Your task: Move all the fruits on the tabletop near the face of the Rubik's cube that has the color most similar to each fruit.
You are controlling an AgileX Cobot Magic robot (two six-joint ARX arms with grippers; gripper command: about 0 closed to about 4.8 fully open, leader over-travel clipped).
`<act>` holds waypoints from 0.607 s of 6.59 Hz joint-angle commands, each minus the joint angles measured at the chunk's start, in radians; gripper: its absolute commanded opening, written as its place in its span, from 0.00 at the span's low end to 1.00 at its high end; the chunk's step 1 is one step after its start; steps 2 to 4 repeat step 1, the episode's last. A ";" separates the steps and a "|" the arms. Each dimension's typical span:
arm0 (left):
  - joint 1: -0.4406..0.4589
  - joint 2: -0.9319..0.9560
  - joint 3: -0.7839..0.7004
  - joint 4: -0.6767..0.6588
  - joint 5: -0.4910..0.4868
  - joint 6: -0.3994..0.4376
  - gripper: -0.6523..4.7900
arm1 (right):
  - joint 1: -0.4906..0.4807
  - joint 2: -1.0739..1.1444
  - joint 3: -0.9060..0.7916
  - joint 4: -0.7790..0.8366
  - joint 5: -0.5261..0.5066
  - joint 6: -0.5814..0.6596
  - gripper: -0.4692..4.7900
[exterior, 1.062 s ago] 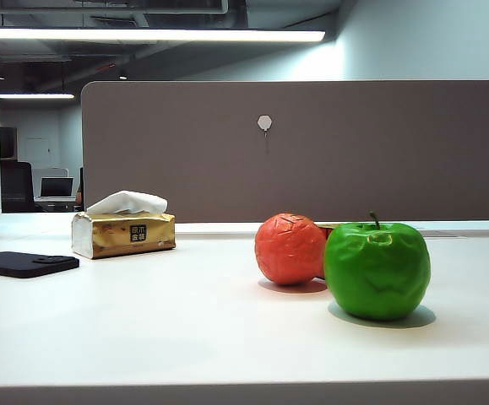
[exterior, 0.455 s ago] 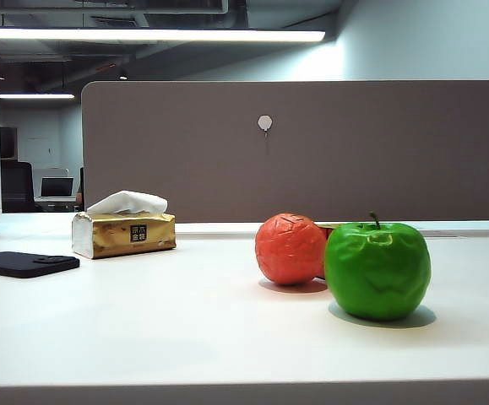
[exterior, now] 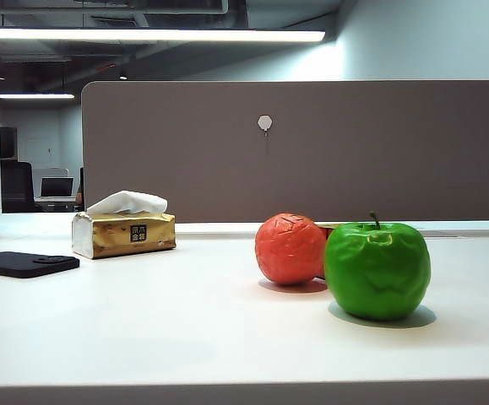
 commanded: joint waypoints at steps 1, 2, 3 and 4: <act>0.000 0.001 0.002 0.011 0.000 0.004 0.11 | 0.000 -0.001 -0.001 0.015 -0.002 0.004 0.09; 0.000 0.001 0.002 0.011 0.000 0.004 0.11 | 0.000 -0.001 -0.001 0.015 -0.002 0.004 0.09; 0.000 0.001 0.002 0.011 0.000 0.004 0.11 | 0.000 -0.001 -0.001 0.015 -0.002 0.004 0.09; 0.000 0.001 0.002 0.011 0.000 0.004 0.11 | 0.000 -0.001 -0.001 0.015 -0.002 0.004 0.09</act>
